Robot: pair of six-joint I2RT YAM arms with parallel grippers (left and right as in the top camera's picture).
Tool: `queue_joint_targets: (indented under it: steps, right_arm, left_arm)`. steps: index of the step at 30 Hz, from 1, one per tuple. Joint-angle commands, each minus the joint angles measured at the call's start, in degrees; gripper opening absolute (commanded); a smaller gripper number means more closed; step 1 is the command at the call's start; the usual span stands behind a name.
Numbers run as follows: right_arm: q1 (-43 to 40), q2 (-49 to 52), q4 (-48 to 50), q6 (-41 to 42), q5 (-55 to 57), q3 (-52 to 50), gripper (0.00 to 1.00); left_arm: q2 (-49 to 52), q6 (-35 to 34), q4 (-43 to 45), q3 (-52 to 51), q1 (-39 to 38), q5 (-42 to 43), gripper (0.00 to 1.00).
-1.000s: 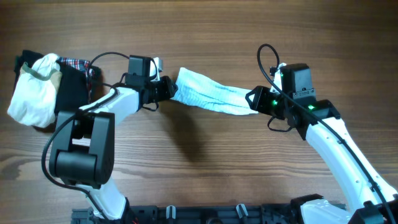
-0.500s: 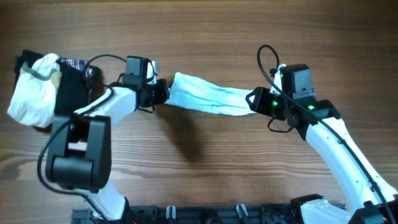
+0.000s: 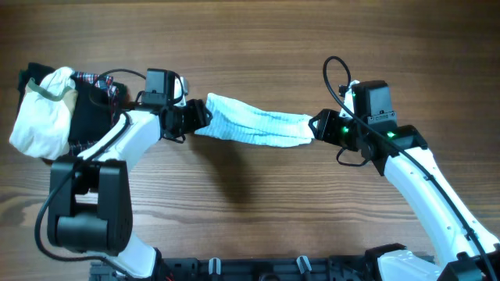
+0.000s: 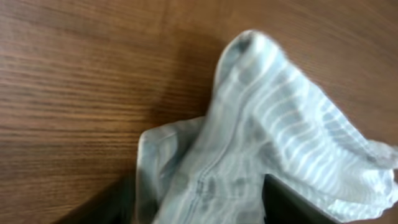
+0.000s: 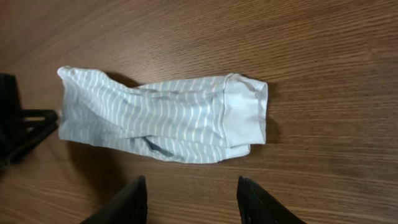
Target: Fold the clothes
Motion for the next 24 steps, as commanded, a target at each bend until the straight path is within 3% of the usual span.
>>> queue_joint_targets:
  steps: [1,8,14,21,24]
  right_arm:
    - [-0.13,-0.31,0.13,-0.83,0.59,-0.31,0.47]
    - [-0.13,-0.31,0.09,-0.79,0.70,-0.31,0.47]
    - [-0.13,-0.31,0.17,-0.72,0.79,-0.31,0.47]
    - [-0.13,-0.31,0.35,-0.50,0.79,-0.31,0.46]
    - [-0.13,-0.31,0.61,0.72,0.76,-0.31,0.46]
  left_arm:
    - [2.95,-0.15,-0.22,0.26,0.55,0.22,0.76]
    - [7.41,1.01,2.14,0.26,5.42,11.69,0.76]
    - [12.11,3.65,1.92,0.26,4.50,16.65,0.64]
    - [14.05,5.40,1.88,0.26,4.50,15.85,0.33]
    - [14.05,5.57,2.38,0.26,4.50,13.51,0.32]
